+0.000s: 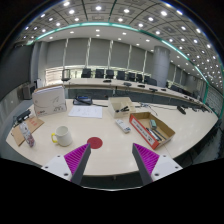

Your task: Pour water

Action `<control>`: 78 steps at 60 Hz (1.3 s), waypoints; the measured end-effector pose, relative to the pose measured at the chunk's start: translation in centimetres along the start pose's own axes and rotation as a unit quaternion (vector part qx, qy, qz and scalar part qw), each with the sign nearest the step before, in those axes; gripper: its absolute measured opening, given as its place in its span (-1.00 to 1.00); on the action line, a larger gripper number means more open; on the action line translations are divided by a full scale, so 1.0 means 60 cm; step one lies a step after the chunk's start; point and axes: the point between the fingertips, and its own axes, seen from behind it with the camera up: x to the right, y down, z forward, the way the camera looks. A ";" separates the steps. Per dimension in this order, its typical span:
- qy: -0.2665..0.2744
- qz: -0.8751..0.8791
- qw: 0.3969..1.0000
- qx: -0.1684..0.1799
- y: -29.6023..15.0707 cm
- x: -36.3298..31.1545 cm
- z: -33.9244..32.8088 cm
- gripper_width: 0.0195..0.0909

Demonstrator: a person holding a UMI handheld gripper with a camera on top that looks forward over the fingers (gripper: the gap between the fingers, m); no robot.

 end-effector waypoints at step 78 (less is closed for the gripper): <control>-0.115 0.005 0.990 0.078 0.051 -0.850 0.223 0.06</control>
